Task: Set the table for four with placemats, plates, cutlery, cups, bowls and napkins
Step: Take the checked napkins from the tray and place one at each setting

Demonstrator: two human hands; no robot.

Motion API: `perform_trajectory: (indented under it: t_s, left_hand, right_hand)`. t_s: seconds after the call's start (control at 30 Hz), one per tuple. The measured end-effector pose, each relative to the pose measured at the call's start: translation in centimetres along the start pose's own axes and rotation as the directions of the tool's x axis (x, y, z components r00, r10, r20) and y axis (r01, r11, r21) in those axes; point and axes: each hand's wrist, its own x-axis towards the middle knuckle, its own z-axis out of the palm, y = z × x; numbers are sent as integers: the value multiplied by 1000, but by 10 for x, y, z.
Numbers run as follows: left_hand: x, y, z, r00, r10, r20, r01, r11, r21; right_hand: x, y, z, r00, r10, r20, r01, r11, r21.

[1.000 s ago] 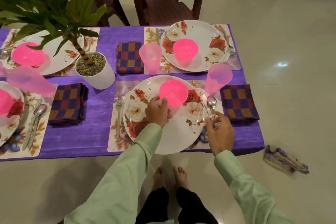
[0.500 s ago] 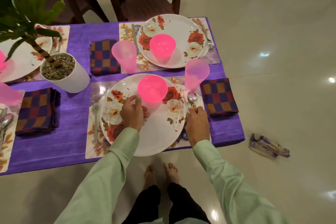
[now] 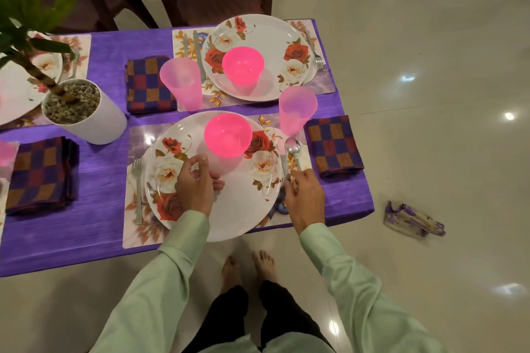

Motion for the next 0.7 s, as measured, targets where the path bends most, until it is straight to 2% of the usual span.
perform_trajectory:
  t_s: [0.07,0.13,0.33,0.53,0.7]
  left_hand:
    - [0,1,-1,1000,-2,-12,2,1000,5]
    - [-1,0,-3,1000,0,-30,1,1000,15]
    - [-8,-1,-1,1000,-3,-13,3,999,41]
    - [-9,-3,-3,1000,23,0,-23,999,47]
    - [-8,-4,-5,1000,13,2,-13,1000,2]
  right_hand:
    - [7,6,-13,982,105,-157,-78,982,171]
    - [19,15,-23,965,132,-228,-89,977,192]
    - [46,9,-8,1000,-4,-7,3,995,-102]
    - [41,0,0,999,49,-12,-50,979,-196]
    - [31,4,0,997,75,-22,-77,980,-184]
